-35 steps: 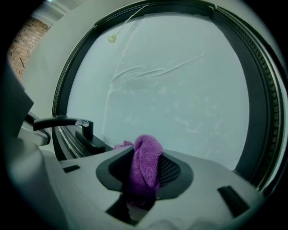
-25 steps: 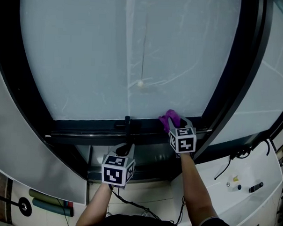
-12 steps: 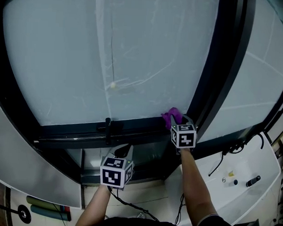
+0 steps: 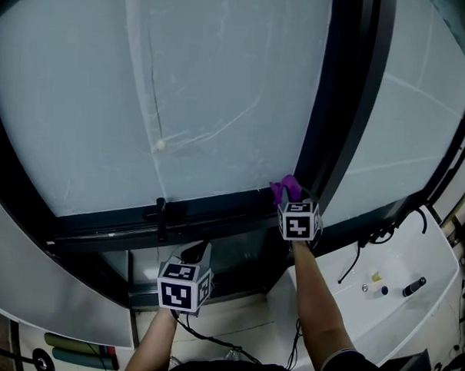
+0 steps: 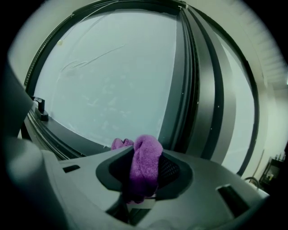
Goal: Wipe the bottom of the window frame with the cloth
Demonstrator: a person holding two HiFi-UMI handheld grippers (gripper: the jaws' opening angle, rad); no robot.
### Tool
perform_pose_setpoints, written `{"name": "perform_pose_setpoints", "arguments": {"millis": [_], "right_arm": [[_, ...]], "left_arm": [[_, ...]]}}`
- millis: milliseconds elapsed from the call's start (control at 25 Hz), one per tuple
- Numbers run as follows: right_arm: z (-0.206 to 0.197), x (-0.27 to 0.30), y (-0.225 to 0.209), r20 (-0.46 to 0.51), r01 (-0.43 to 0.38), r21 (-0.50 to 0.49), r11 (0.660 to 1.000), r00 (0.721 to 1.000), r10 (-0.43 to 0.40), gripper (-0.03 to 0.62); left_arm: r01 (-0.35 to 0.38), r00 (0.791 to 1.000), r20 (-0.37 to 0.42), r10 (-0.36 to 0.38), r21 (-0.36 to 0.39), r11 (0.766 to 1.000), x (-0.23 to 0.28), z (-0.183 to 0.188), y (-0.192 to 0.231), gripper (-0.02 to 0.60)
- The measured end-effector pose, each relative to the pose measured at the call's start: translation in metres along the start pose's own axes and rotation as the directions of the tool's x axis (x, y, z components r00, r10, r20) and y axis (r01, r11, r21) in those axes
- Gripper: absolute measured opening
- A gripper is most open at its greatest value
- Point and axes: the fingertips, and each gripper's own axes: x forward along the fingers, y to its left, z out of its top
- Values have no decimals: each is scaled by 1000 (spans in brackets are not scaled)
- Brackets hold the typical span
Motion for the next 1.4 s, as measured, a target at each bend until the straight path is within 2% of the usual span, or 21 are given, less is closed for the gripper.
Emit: {"name": "perform_pose_setpoints", "arguments": {"millis": [280,520,720,1040,1400], "right_arm": [[-1,-6,-4,-16,58,-13,998,998,-58,131],[-5,-21,-10,-32,73,-1,997,997,-73,130],[1,-52,-8,-8,80,18,997,997,-80,130],[33,-112,6,106,79,16,997,991,-80,130],[66,-145,54,179,22,-3,1000,984,-21,130]], "left_arm": [[-13,1000,1,13,-3,1000,-11,-3,8,11],[-1,1000,3,1,-1,1000,-20,-6,11,11],[15,1000,18,-15,9,1000,-29,-2,14,11],[33,998,61,-35,21,999,-55,10,21,11],[10,995,103,-11,14,1000,-84,19,44,11]]}}
